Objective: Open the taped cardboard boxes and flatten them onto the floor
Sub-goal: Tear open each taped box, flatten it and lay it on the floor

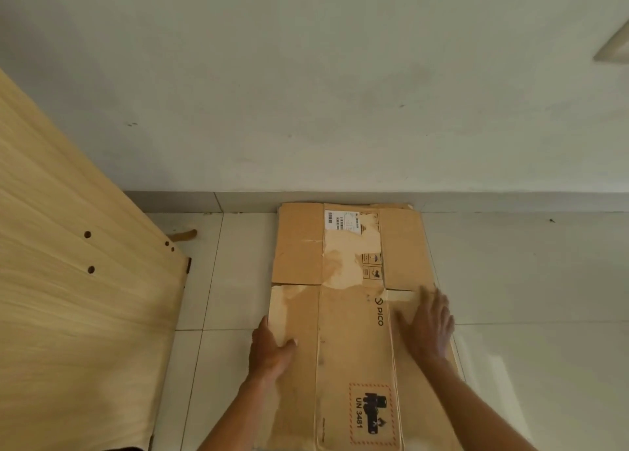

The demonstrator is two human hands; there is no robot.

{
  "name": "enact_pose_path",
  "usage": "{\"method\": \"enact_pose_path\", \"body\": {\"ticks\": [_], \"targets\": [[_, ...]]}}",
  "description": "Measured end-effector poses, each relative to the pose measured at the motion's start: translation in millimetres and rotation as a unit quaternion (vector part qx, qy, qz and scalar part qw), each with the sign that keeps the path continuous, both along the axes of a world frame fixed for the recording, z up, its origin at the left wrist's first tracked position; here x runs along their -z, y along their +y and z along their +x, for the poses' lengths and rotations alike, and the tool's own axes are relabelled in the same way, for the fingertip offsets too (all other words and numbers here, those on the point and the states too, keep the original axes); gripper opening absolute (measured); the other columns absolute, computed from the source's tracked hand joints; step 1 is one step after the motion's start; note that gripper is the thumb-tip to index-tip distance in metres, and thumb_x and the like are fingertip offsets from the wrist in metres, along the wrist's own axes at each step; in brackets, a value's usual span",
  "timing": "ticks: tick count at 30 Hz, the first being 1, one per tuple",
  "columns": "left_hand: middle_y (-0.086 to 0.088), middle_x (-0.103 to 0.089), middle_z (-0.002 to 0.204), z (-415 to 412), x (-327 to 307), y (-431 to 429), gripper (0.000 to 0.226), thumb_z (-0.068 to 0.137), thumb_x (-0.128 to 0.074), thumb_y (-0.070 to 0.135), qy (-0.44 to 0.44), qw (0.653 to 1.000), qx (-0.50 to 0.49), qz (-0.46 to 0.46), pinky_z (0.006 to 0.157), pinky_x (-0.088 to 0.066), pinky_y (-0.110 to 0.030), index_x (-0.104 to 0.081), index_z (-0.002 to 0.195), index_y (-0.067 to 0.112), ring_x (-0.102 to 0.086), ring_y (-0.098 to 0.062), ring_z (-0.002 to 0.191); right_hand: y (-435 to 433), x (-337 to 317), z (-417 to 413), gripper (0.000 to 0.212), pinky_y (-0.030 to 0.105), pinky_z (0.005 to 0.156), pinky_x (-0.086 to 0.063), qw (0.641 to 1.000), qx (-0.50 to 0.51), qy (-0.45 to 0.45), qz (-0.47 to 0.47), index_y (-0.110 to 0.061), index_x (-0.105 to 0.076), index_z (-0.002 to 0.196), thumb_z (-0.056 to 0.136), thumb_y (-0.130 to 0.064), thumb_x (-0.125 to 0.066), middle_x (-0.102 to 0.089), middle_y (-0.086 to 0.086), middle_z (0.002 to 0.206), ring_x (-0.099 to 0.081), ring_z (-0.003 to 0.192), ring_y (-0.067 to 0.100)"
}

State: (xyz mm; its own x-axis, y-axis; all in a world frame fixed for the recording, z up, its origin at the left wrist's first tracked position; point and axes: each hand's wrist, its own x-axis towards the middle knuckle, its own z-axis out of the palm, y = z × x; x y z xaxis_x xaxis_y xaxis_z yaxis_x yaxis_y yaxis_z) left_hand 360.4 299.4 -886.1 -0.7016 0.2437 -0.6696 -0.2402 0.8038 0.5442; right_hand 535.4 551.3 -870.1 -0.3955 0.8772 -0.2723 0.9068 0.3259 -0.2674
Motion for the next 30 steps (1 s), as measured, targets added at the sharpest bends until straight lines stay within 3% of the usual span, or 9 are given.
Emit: {"method": "enact_pose_path", "body": {"ticks": [3, 5, 11, 16, 21, 24, 26, 30], "targets": [[-0.009, -0.045, 0.150, 2, 8, 0, 0.090, 0.082, -0.079, 0.042, 0.027, 0.999, 0.005, -0.020, 0.110, -0.043, -0.046, -0.031, 0.153, 0.014, -0.046, -0.032, 0.136, -72, 21, 1, 0.098, 0.063, 0.117, 0.010, 0.989, -0.133, -0.056, -0.027, -0.036, 0.001, 0.160, 0.083, -0.087, -0.032, 0.013, 0.011, 0.168, 0.011, 0.154, 0.033], [-0.010, -0.046, 0.149, 5, 8, 1, 0.091, 0.083, -0.078, 0.044, 0.050, 0.998, 0.015, -0.039, 0.109, -0.042, -0.045, -0.030, 0.154, 0.014, -0.047, -0.033, 0.135, -104, 24, -9, 0.105, 0.067, 0.111, 0.018, 0.984, -0.144, -0.081, -0.064, -0.044, 0.017, 0.154, 0.073, -0.099, -0.019, 0.031, 0.011, 0.162, 0.025, 0.151, 0.034], [-0.009, -0.055, 0.141, 12, 12, 5, 0.087, 0.081, -0.076, 0.052, 0.042, 0.998, 0.007, -0.044, 0.104, -0.047, -0.044, -0.036, 0.149, 0.015, -0.054, -0.031, 0.127, -70, 19, -20, 0.118, 0.078, 0.111, 0.008, 0.978, -0.158, -0.110, -0.083, -0.047, 0.029, 0.150, 0.058, -0.107, -0.015, 0.040, 0.013, 0.158, 0.032, 0.147, 0.037], [-0.012, -0.028, 0.157, 28, 13, 16, 0.109, 0.087, -0.072, 0.050, 0.037, 0.997, 0.037, -0.051, 0.110, -0.040, -0.043, -0.001, 0.160, 0.011, -0.034, -0.032, 0.143, -66, 20, -23, 0.121, 0.079, 0.109, 0.006, 0.974, -0.167, -0.124, -0.091, -0.048, 0.034, 0.146, 0.053, -0.109, -0.013, 0.044, 0.012, 0.155, 0.034, 0.146, 0.037], [-0.014, -0.004, 0.166, 18, -1, 20, 0.119, 0.087, -0.067, 0.058, 0.092, 0.979, 0.137, -0.120, 0.113, -0.037, -0.048, 0.015, 0.158, 0.010, -0.018, -0.035, 0.151, -63, 14, -25, 0.122, 0.080, 0.109, 0.005, 0.970, -0.174, -0.139, -0.098, -0.047, 0.033, 0.147, 0.053, -0.109, -0.012, 0.042, 0.013, 0.156, 0.032, 0.147, 0.038], [-0.006, 0.019, 0.167, 23, -7, 21, 0.106, 0.092, -0.054, 0.064, 0.221, 0.913, 0.331, -0.090, 0.122, -0.016, -0.056, 0.015, 0.159, 0.020, 0.005, -0.032, 0.155, -69, 8, -25, 0.121, 0.078, 0.109, 0.001, 0.974, -0.167, -0.123, -0.086, -0.045, 0.027, 0.151, 0.057, -0.107, -0.016, 0.039, 0.011, 0.158, 0.027, 0.150, 0.036], [-0.001, 0.029, 0.162, 32, -9, 22, 0.103, 0.090, -0.050, 0.070, 0.199, 0.881, 0.424, -0.064, 0.124, -0.006, -0.057, 0.009, 0.161, 0.023, 0.017, -0.029, 0.154, -78, 5, -24, 0.113, 0.073, 0.114, 0.000, 0.979, -0.164, -0.100, -0.062, -0.037, 0.020, 0.155, 0.071, -0.099, -0.024, 0.035, 0.010, 0.160, 0.025, 0.151, 0.033], [-0.006, 0.035, 0.161, 38, -7, 27, 0.116, 0.084, -0.063, 0.066, 0.147, 0.873, 0.454, -0.098, 0.122, -0.002, -0.058, 0.013, 0.160, 0.022, 0.027, -0.031, 0.151, -92, 10, -20, 0.088, 0.068, 0.119, -0.005, 0.972, -0.191, -0.098, -0.098, -0.031, 0.002, 0.161, 0.093, -0.074, -0.033, 0.027, 0.008, 0.164, 0.021, 0.153, 0.031]]}}
